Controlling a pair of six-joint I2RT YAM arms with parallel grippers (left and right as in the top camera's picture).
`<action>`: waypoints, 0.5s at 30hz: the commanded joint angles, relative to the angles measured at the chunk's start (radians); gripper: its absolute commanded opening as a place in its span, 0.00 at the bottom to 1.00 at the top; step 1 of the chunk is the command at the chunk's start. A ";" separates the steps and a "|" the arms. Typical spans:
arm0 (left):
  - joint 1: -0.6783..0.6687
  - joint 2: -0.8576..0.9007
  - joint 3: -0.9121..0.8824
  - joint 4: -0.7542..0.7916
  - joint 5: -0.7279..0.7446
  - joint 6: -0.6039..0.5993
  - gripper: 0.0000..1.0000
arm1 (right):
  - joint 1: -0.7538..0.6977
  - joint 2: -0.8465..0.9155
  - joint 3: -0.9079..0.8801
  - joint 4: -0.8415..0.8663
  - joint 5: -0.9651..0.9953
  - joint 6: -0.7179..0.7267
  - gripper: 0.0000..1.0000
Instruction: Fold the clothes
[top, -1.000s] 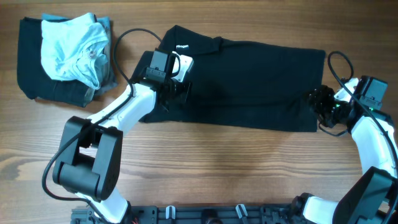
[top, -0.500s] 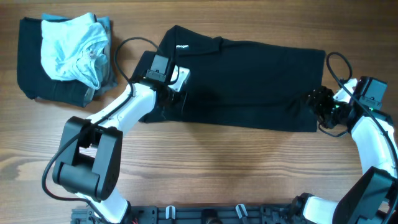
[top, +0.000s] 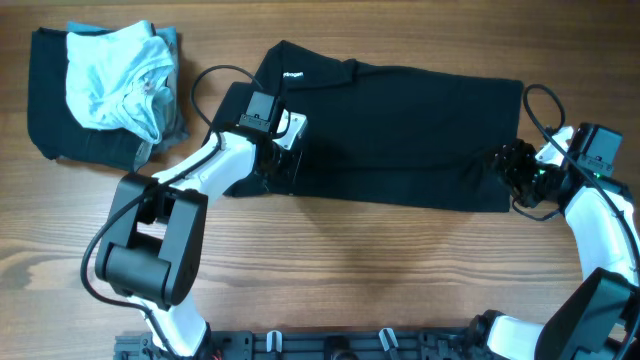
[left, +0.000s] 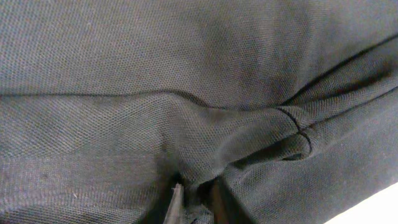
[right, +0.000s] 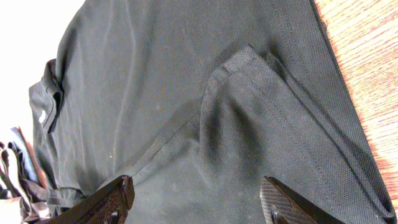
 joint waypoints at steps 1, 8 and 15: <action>-0.003 -0.001 0.009 0.003 0.017 0.003 0.04 | -0.002 -0.013 -0.003 0.003 -0.016 -0.014 0.70; -0.003 -0.009 0.042 0.063 0.015 0.003 0.04 | -0.002 -0.013 -0.003 0.006 -0.016 -0.014 0.70; -0.004 -0.008 0.042 0.198 0.012 0.003 0.04 | -0.002 -0.013 -0.003 0.005 -0.017 -0.013 0.71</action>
